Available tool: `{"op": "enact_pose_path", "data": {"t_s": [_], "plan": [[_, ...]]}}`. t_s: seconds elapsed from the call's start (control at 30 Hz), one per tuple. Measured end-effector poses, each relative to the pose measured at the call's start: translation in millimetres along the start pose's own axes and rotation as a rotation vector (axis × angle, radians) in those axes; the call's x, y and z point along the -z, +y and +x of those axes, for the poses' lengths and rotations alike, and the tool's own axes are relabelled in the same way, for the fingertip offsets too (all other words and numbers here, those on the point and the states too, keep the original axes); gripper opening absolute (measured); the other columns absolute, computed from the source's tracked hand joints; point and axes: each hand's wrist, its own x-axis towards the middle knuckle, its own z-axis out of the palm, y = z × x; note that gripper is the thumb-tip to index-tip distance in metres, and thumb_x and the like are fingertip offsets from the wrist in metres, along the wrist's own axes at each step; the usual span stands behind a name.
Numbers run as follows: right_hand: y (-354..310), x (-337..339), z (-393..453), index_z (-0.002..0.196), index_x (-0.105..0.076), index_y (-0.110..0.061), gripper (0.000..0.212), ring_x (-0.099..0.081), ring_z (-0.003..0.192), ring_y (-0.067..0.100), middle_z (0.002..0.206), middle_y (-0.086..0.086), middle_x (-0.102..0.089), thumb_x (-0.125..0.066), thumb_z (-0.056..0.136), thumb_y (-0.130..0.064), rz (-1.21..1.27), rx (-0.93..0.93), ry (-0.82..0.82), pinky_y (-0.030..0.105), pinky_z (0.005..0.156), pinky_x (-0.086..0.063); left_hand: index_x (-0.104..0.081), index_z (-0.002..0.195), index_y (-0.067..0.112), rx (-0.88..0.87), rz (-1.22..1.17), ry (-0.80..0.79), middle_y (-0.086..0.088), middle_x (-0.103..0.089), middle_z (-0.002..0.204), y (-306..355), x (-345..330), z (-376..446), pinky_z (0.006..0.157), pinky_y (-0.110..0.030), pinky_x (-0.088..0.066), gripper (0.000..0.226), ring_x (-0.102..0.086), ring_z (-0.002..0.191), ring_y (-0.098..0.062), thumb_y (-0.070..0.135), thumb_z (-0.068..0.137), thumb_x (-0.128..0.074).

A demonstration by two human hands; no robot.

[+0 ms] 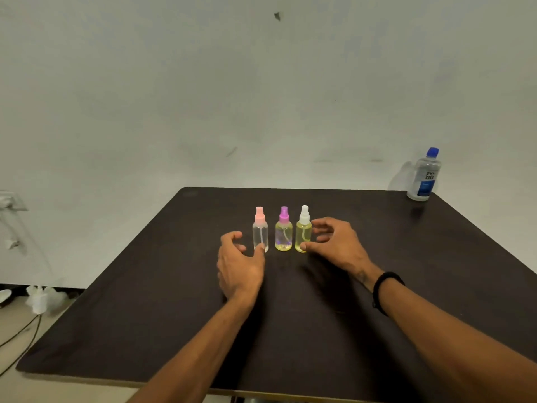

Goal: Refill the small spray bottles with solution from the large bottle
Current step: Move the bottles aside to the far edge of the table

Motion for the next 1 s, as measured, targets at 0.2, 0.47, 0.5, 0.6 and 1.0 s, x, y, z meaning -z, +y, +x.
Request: {"op": "enact_pose_path", "data": {"t_s": [0.2,0.47,0.5,0.6,1.0], "plan": [[8.2,-5.0,16.7,0.116,-0.075,-0.021,0.051,-0.075,0.101,0.01,0.106,-0.006,-0.079,-0.098,0.071,-0.027,0.072,0.038,-0.034,0.038,0.1,-0.061,-0.057,0.138,0.031,0.005,0.019,-0.121,0.008,-0.065,0.133,-8.7,-8.8,31.8,0.087,-0.034,-0.044,0.067,-0.06,0.123,-0.018,0.046,0.079,-0.086],[16.1,-9.0,30.1,0.107,-0.078,-0.023,0.041,-0.076,0.099,0.015,0.102,-0.004,-0.081,-0.098,0.071,-0.028,0.121,0.05,-0.022,0.043,0.098,-0.061,-0.07,0.117,0.033,-0.079,-0.004,-0.17,0.024,-0.065,0.097,-17.3,-17.2,46.7,0.082,-0.03,-0.047,0.036,-0.062,0.097,-0.004,0.042,0.085,-0.082],[16.0,-8.4,33.9,0.107,-0.079,-0.022,0.041,-0.076,0.1,0.016,0.102,-0.003,-0.081,-0.098,0.071,-0.027,0.133,0.049,-0.013,0.043,0.098,-0.061,-0.069,0.117,0.032,-0.096,-0.011,-0.174,0.026,-0.062,0.093,-18.6,-18.4,50.0,0.082,-0.029,-0.046,0.035,-0.06,0.095,-0.003,0.042,0.086,-0.081],[12.8,-6.1,50.4,0.108,-0.078,-0.019,0.04,-0.076,0.1,0.019,0.102,-0.001,-0.08,-0.097,0.072,-0.023,0.148,0.05,0.006,0.044,0.099,-0.061,-0.068,0.122,0.027,-0.168,-0.031,-0.195,0.023,-0.063,0.103,-19.4,-23.3,68.1,0.082,-0.025,-0.046,0.035,-0.061,0.098,-0.003,0.038,0.09,-0.078],[-22.2,-59.2,184.1,0.116,-0.076,-0.011,0.047,-0.073,0.095,0.01,0.107,0.001,-0.078,-0.096,0.074,-0.016,0.139,0.123,-0.005,0.017,0.083,-0.056,-0.062,0.134,0.013,-0.238,0.011,-0.266,-0.005,-0.071,0.125,-8.0,-45.0,224.4,0.104,-0.04,-0.054,0.042,-0.067,0.113,-0.022,0.032,0.097,-0.071]]}}
